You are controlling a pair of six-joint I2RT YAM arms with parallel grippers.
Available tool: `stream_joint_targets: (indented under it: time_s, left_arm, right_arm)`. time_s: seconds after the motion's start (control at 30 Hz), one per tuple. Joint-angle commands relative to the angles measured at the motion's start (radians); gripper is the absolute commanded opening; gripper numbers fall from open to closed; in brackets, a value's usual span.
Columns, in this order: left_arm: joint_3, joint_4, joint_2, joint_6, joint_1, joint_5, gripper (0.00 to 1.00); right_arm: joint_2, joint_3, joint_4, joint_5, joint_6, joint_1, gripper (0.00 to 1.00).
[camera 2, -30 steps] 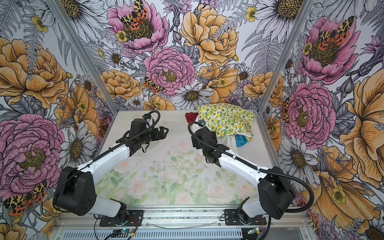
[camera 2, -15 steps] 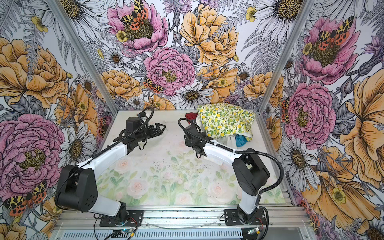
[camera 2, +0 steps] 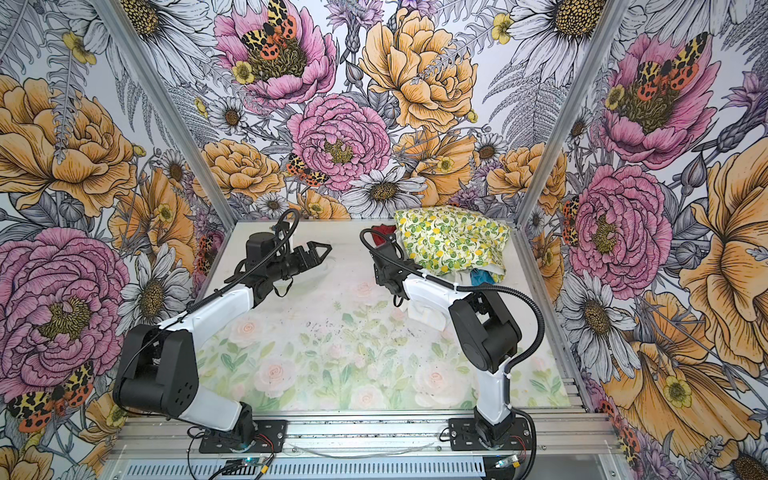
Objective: Pick out a specific cloth from the pile
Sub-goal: 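Lower the right gripper onto the white shirt beside the lemon-print cloth and close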
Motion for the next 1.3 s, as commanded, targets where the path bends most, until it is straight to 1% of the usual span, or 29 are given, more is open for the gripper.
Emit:
stream_joint_targets:
  time_s: [0.0, 0.23, 0.4, 0.6, 0.67, 0.87, 0.93, 1.03, 1.1, 1.13, 1.27]
  left_arm:
    - [-0.012, 0.056, 0.028, -0.045, 0.017, 0.048, 0.98]
    - [-0.002, 0.066, 0.079, -0.080, 0.023, 0.058, 0.96]
    - [-0.001, 0.066, 0.079, -0.077, 0.016, 0.061, 0.96]
    - [-0.004, 0.068, 0.075, -0.070, 0.007, 0.056, 0.95]
    - [-0.007, 0.068, 0.070, -0.065, 0.003, 0.051, 0.95]
    - [-0.008, 0.068, 0.065, -0.051, -0.014, 0.045, 0.95]
    - [-0.008, 0.067, 0.067, -0.051, -0.016, 0.046, 0.95]
    - [-0.009, 0.068, 0.061, -0.046, -0.018, 0.039, 0.94]
    - [-0.011, 0.068, 0.054, -0.041, -0.020, 0.034, 0.95]
    - [-0.012, 0.068, 0.052, -0.040, -0.020, 0.031, 0.94]
    - [-0.013, 0.068, 0.050, -0.041, -0.022, 0.025, 0.94]
  right_arm:
    - [0.043, 0.047, -0.011, -0.022, 0.030, -0.013, 0.78]
    - [0.112, 0.089, -0.024, -0.054, 0.040, -0.013, 0.74]
    - [0.138, 0.102, -0.027, -0.064, 0.049, -0.016, 0.71]
    - [0.181, 0.128, -0.036, -0.063, 0.046, -0.019, 0.70]
    - [0.200, 0.146, -0.042, -0.064, 0.046, -0.025, 0.68]
    - [0.229, 0.190, -0.048, -0.071, 0.047, -0.045, 0.40]
    - [0.223, 0.201, -0.049, -0.081, 0.041, -0.048, 0.32]
    - [0.201, 0.207, -0.049, -0.080, 0.034, -0.048, 0.10]
    - [0.181, 0.211, -0.047, -0.084, 0.025, -0.048, 0.02]
    - [0.171, 0.213, -0.047, -0.086, 0.017, -0.048, 0.00]
    - [0.112, 0.208, -0.047, -0.085, -0.003, -0.048, 0.00]
